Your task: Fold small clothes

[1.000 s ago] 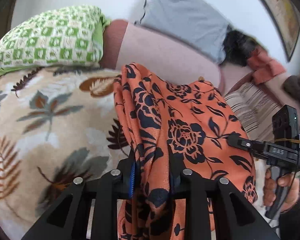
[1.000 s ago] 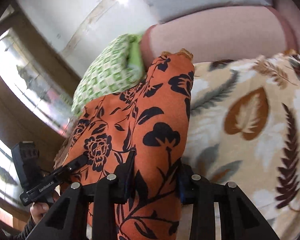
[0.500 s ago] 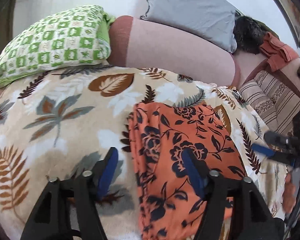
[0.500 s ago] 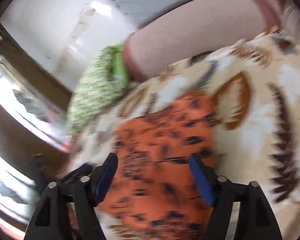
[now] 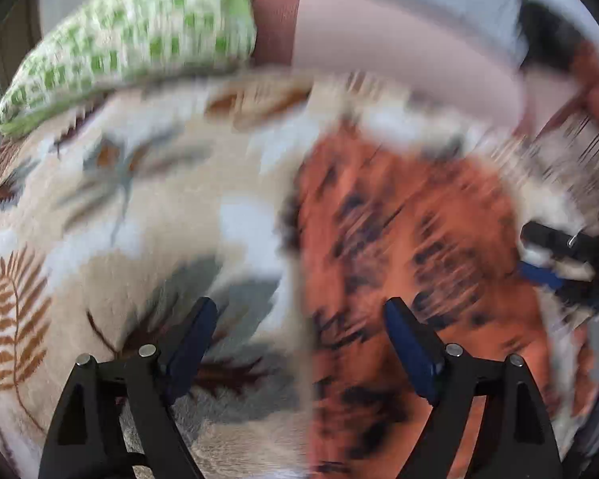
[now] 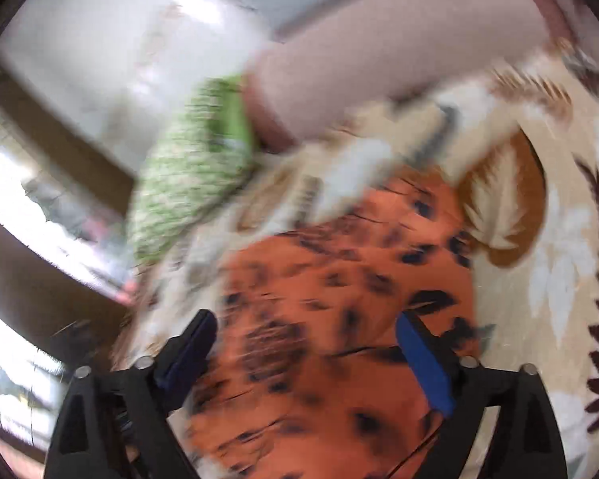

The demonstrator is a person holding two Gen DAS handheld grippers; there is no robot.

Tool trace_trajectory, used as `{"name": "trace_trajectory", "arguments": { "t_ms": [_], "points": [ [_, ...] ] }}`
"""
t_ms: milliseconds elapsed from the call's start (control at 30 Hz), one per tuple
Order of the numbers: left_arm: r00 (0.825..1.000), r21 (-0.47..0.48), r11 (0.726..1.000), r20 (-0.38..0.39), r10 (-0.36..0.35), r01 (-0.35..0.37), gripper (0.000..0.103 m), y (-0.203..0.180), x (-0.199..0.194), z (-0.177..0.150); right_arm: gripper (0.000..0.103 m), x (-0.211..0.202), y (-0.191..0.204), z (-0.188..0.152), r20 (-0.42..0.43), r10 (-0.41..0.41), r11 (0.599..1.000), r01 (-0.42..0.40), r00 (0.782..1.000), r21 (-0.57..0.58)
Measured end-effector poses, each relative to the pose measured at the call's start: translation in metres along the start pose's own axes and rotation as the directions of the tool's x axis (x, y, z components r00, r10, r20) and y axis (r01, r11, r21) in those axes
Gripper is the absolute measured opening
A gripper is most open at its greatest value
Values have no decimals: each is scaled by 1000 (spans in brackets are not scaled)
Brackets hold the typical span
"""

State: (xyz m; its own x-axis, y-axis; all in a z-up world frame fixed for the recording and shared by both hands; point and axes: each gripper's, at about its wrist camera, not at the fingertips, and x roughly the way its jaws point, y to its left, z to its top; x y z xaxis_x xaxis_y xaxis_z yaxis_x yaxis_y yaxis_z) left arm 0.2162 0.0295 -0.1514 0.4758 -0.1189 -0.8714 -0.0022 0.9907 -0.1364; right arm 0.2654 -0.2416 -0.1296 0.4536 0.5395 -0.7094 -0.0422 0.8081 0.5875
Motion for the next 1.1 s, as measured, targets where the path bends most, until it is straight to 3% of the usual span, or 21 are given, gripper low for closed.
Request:
{"name": "trace_trajectory", "arguments": {
  "t_ms": [33, 67, 133, 300, 433, 533, 733, 1100],
  "points": [
    [999, -27, 999, -10, -47, 47, 86, 4, -1, -3, 97, 1, -4, -2, 21, 10, 1000, -10, 1000, 4],
    [999, -40, 998, 9, -51, 51, 86, 7, -10, -6, 97, -7, 2, -2, 44, 18, 1000, -18, 999, -7],
    [998, -18, 1000, 66, -10, 11, 86, 5, -31, -5, 97, -32, 23, -9, 70, 46, 997, -41, 997, -64],
    [978, -2, 997, 194, 76, -77, 86, -17, -94, -22, 97, -85, 60, -44, 159, -139, 970, 166, 978, -176],
    [965, -9, 994, 239, 104, -105, 92, -30, -143, -48, 97, -121, 64, -84, 161, -304, 918, 334, 939, -215],
    [961, -14, 994, 258, 104, -104, 92, -35, -174, -65, 97, -138, 72, -113, 168, -374, 877, 407, 912, -255],
    [957, 7, 992, 263, 122, -128, 93, -45, -205, -80, 97, -165, 93, -149, 194, -398, 847, 440, 897, -299],
    [947, 52, 988, 297, 121, -143, 93, -69, -230, -87, 97, -188, 104, -160, 230, -420, 815, 477, 878, -329]
  ]
}}
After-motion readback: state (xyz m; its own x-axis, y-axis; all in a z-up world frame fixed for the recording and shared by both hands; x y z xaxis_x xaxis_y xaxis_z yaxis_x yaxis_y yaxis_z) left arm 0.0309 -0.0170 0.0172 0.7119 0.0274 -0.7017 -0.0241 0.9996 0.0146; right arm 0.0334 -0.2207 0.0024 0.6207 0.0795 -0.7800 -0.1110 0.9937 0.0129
